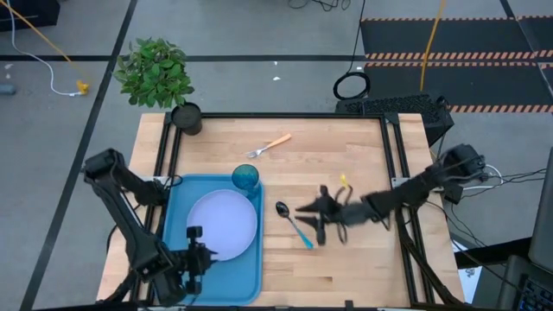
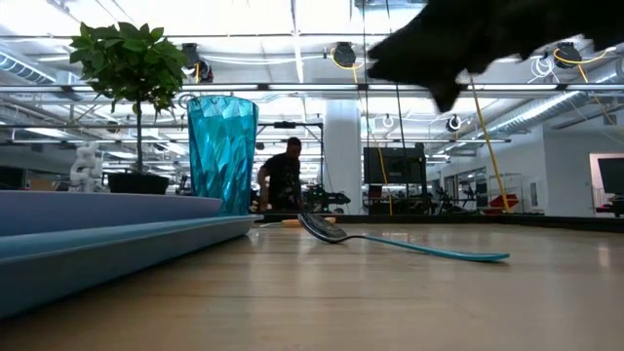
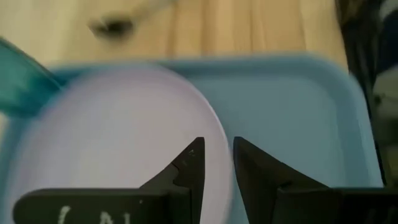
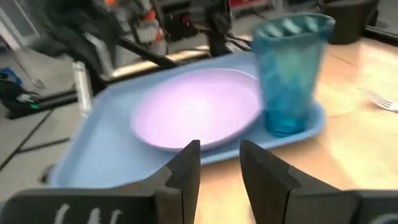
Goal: Pick and place plate/cup/fork/spoon on tray
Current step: Put the yellow fork to the right of the purple plate on the blue tray
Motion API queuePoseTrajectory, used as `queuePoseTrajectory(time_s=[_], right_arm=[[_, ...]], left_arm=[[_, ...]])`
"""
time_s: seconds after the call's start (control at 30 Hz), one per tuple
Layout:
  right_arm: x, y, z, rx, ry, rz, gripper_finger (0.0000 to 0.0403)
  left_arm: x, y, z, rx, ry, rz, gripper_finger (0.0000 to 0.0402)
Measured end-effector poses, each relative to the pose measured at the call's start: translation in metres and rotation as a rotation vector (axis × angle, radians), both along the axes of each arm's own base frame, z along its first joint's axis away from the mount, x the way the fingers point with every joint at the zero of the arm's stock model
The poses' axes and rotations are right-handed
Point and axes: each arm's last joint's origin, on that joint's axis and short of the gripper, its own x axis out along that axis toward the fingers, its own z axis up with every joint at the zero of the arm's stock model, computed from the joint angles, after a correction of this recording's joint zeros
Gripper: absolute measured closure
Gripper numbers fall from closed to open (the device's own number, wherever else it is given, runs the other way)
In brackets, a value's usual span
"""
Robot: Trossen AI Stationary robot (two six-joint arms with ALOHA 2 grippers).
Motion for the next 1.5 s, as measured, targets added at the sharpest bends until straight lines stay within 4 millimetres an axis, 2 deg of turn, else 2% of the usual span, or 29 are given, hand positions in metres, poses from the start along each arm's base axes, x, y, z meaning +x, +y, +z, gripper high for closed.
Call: queuePoseTrajectory(time_s=[0.13, 0.3, 0.47, 0.57, 0.73, 1.03, 1.27, 1.5], right_arm=[[0.012, -0.046, -0.002, -0.025, 0.038, 0.03, 0.0299], [0.027, -0.09, 0.011, -0.099, 0.207, 0.047, 0.0294], [0.041, -0.12, 0.039, -0.261, 0.267, 0.018, 0.0275], [0.043, -0.138, 0.05, -0.349, 0.258, -0.006, 0.0261], [0.039, -0.171, 0.059, -0.399, 0.27, -0.051, 0.0239], [0.035, -0.231, 0.051, -0.434, 0.333, 0.046, 0.0232], [0.056, -0.268, 0.035, -0.485, 0.371, 0.13, 0.0233], [0.074, -0.299, 0.003, -0.447, 0.4, 0.281, 0.0233]], left_arm=[[-0.003, 0.011, 0.02, 0.064, -0.144, 0.005, 0.0314], [-0.004, 0.016, 0.028, 0.125, -0.207, -0.002, 0.0314], [0.001, 0.02, 0.029, 0.167, -0.218, 0.007, 0.0314], [0.004, 0.022, 0.029, 0.149, -0.219, 0.034, 0.0314], [0.005, 0.023, 0.029, 0.134, -0.221, 0.052, 0.0314], [0.012, 0.03, 0.029, 0.166, -0.232, 0.084, 0.0314], [0.021, 0.038, 0.029, 0.169, -0.217, 0.118, 0.0314], [0.024, 0.04, 0.029, 0.146, -0.224, 0.151, 0.0314]])
